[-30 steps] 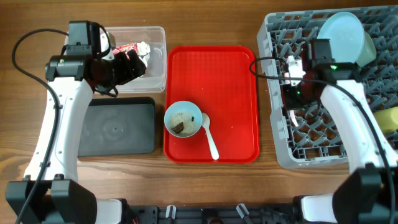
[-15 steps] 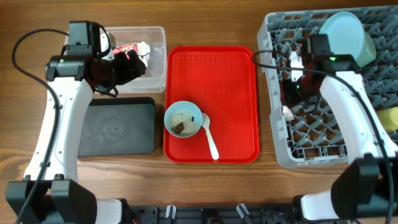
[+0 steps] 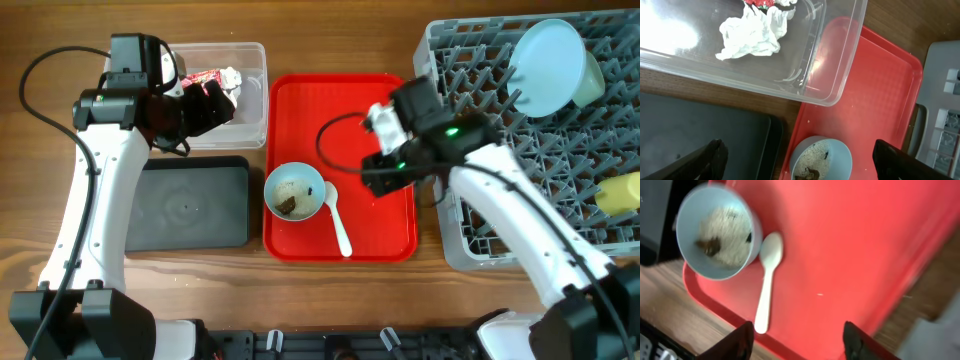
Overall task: Sort waste into correct bins and load items into the dishwasher rack
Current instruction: 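Reach the right gripper to the white spoon beside the bowl and grasp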
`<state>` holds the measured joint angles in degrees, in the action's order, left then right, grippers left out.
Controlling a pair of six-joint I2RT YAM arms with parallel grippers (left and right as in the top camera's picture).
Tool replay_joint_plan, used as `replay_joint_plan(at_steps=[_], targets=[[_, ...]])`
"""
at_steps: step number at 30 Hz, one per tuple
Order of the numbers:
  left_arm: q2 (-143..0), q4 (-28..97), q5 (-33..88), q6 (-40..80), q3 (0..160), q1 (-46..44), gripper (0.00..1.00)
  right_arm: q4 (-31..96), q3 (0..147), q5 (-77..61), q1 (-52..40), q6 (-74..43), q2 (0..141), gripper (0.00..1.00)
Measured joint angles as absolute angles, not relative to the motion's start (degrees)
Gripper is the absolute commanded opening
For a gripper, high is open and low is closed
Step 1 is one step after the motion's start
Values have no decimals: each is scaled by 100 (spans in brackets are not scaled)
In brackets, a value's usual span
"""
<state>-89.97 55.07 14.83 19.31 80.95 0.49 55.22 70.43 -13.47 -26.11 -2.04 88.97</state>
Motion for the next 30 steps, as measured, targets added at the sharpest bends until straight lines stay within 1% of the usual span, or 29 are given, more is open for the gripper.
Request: replay_joint_plan(at_steps=[2, 3, 4, 8, 12, 19, 30], targets=[[-8997, 5505, 1481, 1931, 8095, 49, 94, 5234, 6772, -1330, -2867, -314, 8917, 67], [-8997, 5507, 1481, 1931, 8095, 49, 95, 5092, 6641, -1299, -3020, -379, 8925, 71], [-8997, 5507, 1483, 1931, 8095, 49, 94, 4963, 6554, -1238, -3140, -447, 8936, 72], [-8997, 5507, 1483, 1931, 8095, 49, 95, 4582, 6340, -792, -3658, -607, 9135, 72], [-8997, 5507, 1483, 1931, 8095, 49, 95, 4342, 6335, -392, -3964, -760, 9601, 72], [-8997, 5507, 1481, 1931, 8095, 49, 95, 4165, 6322, -154, -4053, -1177, 10210, 72], [-8997, 5507, 1481, 1931, 8095, 49, 95, 4171, 6313, -123, -4088, -1409, 10556, 73]])
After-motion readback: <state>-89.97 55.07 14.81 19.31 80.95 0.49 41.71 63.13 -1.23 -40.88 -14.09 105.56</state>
